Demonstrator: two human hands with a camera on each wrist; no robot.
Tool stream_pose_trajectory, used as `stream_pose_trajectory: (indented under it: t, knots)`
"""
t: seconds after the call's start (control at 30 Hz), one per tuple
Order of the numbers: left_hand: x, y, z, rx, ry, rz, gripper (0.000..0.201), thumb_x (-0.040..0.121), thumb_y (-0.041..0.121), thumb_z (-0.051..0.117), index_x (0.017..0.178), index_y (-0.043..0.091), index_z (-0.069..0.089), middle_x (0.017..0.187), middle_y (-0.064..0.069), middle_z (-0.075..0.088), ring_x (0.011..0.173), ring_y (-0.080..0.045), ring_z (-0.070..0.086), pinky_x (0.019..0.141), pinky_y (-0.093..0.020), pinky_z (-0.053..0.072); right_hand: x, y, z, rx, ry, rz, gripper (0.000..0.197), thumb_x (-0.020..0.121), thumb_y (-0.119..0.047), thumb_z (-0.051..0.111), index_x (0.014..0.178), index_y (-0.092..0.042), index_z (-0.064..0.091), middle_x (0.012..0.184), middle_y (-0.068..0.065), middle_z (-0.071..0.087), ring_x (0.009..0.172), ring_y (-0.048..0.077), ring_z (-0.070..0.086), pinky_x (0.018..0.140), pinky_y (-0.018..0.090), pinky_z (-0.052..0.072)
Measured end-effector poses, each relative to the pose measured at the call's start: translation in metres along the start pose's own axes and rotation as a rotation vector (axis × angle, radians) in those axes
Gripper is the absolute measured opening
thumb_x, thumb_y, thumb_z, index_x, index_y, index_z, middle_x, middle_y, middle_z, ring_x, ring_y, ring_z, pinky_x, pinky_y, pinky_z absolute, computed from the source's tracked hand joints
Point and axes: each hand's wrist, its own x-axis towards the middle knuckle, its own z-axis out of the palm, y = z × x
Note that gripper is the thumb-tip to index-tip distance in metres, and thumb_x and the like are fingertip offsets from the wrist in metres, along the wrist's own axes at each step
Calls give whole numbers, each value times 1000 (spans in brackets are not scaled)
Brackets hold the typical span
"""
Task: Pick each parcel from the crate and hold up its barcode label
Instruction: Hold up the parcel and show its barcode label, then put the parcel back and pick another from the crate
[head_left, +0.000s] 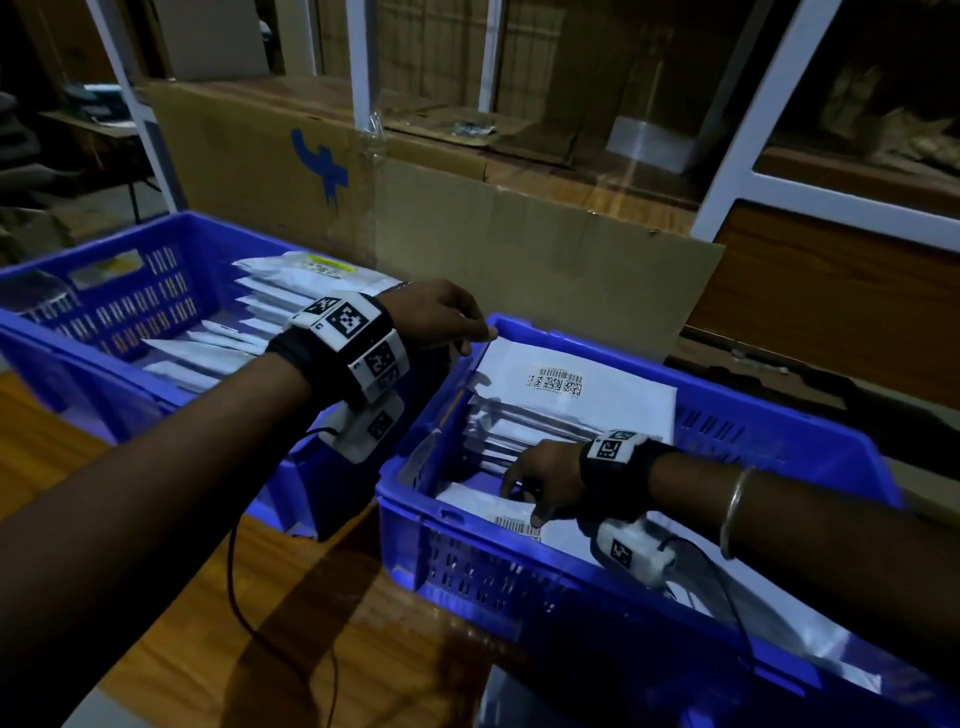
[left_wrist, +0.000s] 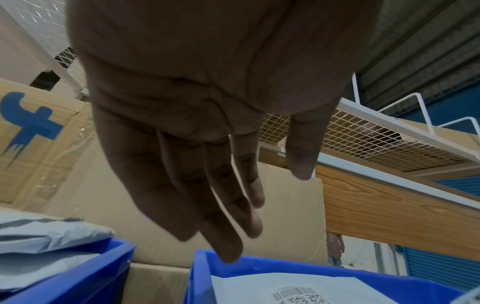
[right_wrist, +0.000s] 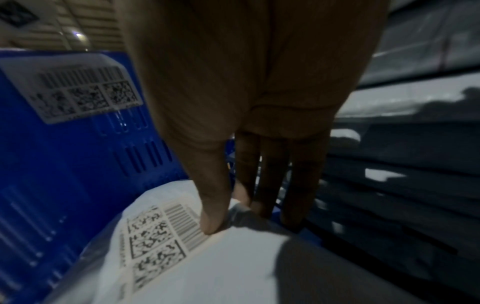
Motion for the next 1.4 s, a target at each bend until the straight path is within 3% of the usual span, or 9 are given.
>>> stream_pose_trajectory:
  t: [0.1, 0.27, 0.4, 0.5, 0.6, 0.77, 0.9, 1.27, 1.4]
  knots:
    - [-2, 3, 2, -17, -5, -2, 25, 92, 32, 65, 73, 15, 62, 61, 2, 61, 38, 2, 49, 40, -9, 36, 2, -2, 4, -13, -8, -31, 59, 80, -22, 80, 134, -16, 55, 113, 11, 68, 106, 24, 61, 85, 24, 41]
    - [-3, 10, 4, -37, -25, -7, 22, 91, 30, 65, 84, 9, 65, 74, -5, 66, 41, 1, 53, 42, -11, 39, -15, 4, -5, 116, 97, -23, 49, 80, -19, 79, 125, -20, 61, 105, 4, 73, 85, 11, 61, 71, 17, 44]
    - [3, 19, 15, -102, -50, -4, 23, 90, 27, 68, 94, 4, 68, 83, -11, 69, 65, -20, 61, 53, -23, 48, -51, 16, -20, 125, 176, 1, 35, 75, -20, 82, 108, -20, 71, 98, -1, 74, 85, 11, 66, 80, 23, 51]
    - [10, 36, 27, -110, -88, 9, 25, 88, 30, 69, 96, 7, 69, 83, -9, 70, 75, -26, 64, 64, -32, 58, -81, 33, -22, 141, 202, 68, 24, 75, -11, 78, 99, -17, 75, 94, 2, 75, 83, 13, 67, 68, 18, 51]
    - [15, 57, 42, -56, -122, 20, 27, 89, 39, 66, 98, 14, 68, 84, -1, 71, 72, -21, 66, 47, -21, 44, -110, 55, -15, 223, 211, 137, 22, 76, -1, 74, 93, -13, 77, 89, 6, 75, 71, 13, 66, 54, 15, 52]
    - [27, 85, 72, -62, -194, 51, 26, 91, 40, 63, 101, 16, 67, 85, 0, 71, 70, -21, 64, 47, -20, 37, -145, 89, 7, 310, 225, 203, 22, 75, -8, 81, 74, -27, 71, 82, 5, 74, 51, -1, 59, 61, 31, 59]
    - [34, 101, 99, -64, -233, 41, 28, 89, 41, 66, 99, 15, 67, 86, -4, 72, 67, -20, 65, 42, -16, 36, -158, 104, 28, 332, 207, 226, 23, 76, -4, 78, 74, -25, 68, 78, 2, 71, 56, 3, 59, 60, 34, 57]
    - [49, 114, 135, -50, -281, 42, 31, 90, 39, 65, 104, 12, 68, 90, -6, 72, 61, -13, 65, 37, -11, 37, -149, 109, 47, 208, 94, 231, 24, 81, -21, 77, 104, -23, 73, 86, -6, 70, 48, -7, 53, 49, 8, 40]
    - [49, 116, 139, -38, -268, 64, 32, 93, 34, 63, 106, 5, 68, 90, -8, 70, 44, -1, 58, 35, -10, 36, -134, 121, 50, 85, 131, 356, 38, 76, -31, 81, 109, -16, 71, 103, -1, 72, 84, 13, 64, 72, 19, 46]
